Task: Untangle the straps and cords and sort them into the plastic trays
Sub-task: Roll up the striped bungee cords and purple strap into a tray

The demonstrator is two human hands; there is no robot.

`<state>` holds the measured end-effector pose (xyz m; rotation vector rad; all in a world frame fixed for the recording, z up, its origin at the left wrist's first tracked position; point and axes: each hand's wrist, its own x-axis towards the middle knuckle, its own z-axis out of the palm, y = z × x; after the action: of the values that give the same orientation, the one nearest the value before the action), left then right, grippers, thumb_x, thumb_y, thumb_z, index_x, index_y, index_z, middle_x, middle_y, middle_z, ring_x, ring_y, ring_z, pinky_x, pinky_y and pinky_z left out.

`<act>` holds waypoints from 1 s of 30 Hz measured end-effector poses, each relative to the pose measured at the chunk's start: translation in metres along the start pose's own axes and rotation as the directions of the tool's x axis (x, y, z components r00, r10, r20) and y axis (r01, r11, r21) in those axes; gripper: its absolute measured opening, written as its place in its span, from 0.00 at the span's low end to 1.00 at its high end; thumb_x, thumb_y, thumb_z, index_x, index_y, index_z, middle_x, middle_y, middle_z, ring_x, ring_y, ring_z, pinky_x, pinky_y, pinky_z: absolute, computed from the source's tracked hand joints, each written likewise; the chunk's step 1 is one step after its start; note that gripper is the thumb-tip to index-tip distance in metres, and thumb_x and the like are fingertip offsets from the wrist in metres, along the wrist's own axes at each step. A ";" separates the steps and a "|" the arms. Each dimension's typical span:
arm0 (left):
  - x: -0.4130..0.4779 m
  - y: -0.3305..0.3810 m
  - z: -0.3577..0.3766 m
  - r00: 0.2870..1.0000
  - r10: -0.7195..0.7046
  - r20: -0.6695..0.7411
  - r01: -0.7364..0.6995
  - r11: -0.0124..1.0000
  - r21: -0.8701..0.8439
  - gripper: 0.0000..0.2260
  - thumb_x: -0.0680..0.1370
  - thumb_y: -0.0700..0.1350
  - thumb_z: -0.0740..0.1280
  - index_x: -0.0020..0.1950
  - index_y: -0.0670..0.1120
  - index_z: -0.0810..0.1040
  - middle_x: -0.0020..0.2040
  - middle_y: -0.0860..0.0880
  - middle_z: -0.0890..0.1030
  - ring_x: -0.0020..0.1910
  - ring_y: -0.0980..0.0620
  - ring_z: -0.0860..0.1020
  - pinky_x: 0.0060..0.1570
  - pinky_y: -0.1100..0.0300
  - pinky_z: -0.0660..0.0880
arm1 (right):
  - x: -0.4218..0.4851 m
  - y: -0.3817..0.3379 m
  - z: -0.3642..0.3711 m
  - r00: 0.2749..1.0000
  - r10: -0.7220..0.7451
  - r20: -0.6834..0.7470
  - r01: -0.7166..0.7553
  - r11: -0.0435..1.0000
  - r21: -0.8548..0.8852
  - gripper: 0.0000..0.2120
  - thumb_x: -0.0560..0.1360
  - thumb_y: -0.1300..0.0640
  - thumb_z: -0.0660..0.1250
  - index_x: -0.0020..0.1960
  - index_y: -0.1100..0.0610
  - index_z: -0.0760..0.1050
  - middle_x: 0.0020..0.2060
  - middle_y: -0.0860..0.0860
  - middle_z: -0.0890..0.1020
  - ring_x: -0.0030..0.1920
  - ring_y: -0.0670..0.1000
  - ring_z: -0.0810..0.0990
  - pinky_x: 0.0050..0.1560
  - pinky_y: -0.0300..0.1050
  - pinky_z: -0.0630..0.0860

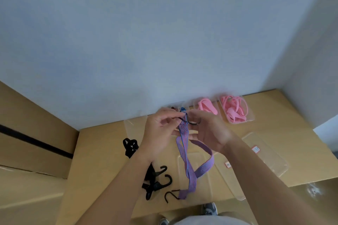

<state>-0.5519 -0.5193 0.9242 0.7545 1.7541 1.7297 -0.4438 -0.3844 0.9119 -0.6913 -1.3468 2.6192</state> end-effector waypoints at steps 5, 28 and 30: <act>0.003 0.040 -0.009 0.980 0.197 0.034 -0.199 0.977 0.071 0.22 0.78 0.28 0.68 0.45 0.56 0.88 0.48 0.50 0.82 0.47 0.41 0.83 0.43 0.39 0.83 | -0.029 -0.032 0.025 0.988 -0.140 0.061 0.149 0.972 -0.183 0.17 0.76 0.54 0.70 0.57 0.67 0.78 0.49 0.61 0.81 0.50 0.59 0.81 0.55 0.57 0.80; -0.011 0.125 -0.049 0.966 0.180 0.185 -0.201 0.975 0.098 0.10 0.72 0.39 0.79 0.49 0.51 0.86 0.43 0.48 0.87 0.45 0.43 0.86 0.49 0.42 0.83 | -0.084 -0.036 0.103 0.885 -0.454 -0.107 0.373 0.826 -0.422 0.08 0.78 0.59 0.69 0.52 0.63 0.82 0.44 0.57 0.85 0.44 0.56 0.83 0.45 0.48 0.78; -0.009 0.127 -0.051 0.965 0.214 0.150 -0.227 0.971 0.078 0.09 0.71 0.40 0.79 0.47 0.51 0.86 0.42 0.49 0.86 0.43 0.43 0.86 0.49 0.41 0.83 | -0.083 -0.031 0.106 0.865 -0.479 -0.152 0.363 0.806 -0.468 0.07 0.78 0.61 0.71 0.48 0.66 0.80 0.40 0.57 0.84 0.39 0.56 0.82 0.41 0.48 0.77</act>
<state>-0.5814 -0.5594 1.0519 1.1240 1.7183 1.6956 -0.4202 -0.4701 1.0185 -0.6576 -1.7606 1.8264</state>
